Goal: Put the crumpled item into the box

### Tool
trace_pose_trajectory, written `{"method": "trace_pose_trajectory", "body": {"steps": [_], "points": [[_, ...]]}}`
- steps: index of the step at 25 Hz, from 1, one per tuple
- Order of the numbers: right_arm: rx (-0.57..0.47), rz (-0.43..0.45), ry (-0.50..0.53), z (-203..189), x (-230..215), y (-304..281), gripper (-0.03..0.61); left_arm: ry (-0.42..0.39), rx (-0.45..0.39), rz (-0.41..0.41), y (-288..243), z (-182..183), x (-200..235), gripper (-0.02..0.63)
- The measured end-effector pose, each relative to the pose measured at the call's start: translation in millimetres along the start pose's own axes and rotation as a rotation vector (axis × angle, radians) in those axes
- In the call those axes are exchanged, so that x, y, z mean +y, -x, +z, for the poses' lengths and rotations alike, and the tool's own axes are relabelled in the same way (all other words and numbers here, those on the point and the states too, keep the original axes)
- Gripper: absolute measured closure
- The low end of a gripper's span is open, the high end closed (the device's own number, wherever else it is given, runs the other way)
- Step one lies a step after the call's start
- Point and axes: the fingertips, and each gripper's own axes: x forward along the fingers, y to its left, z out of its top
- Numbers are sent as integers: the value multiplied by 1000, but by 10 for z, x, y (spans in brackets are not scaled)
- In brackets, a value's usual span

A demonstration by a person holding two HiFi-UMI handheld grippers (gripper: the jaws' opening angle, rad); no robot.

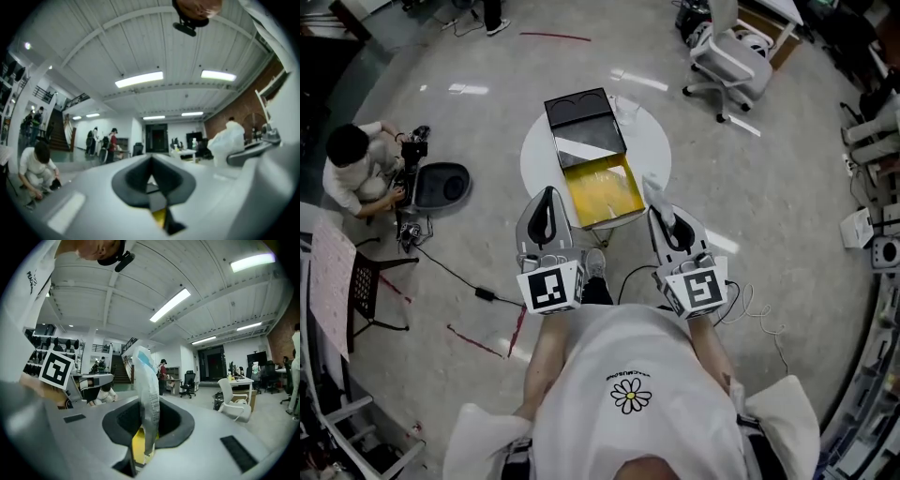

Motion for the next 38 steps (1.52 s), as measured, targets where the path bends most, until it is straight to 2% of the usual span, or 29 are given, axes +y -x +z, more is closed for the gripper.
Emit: {"method": "trace_pose_trajectory", "body": {"steps": [7,13,17,24,32,38], "points": [[13,-56,-5,42,-131,-712,534,-22,0,-49,-650,-33,446,617],[28,-80,-23,26,-242,-1016,534,-29,17,-29,-899,-120,640,615],[27,-50,-9,6,-356,-1175,534,-32,24,-24,-995,-171,575,615],[1,53,-4,125,-315,-1395,534,-46,10,63,-1007,-50,647,615],[13,75,-11,90,-400,-1396,534,-59,17,111,-985,-32,662,617],[51,100,28,-44,-391,-1382,534,-75,16,117,-958,-38,622,617]]}}
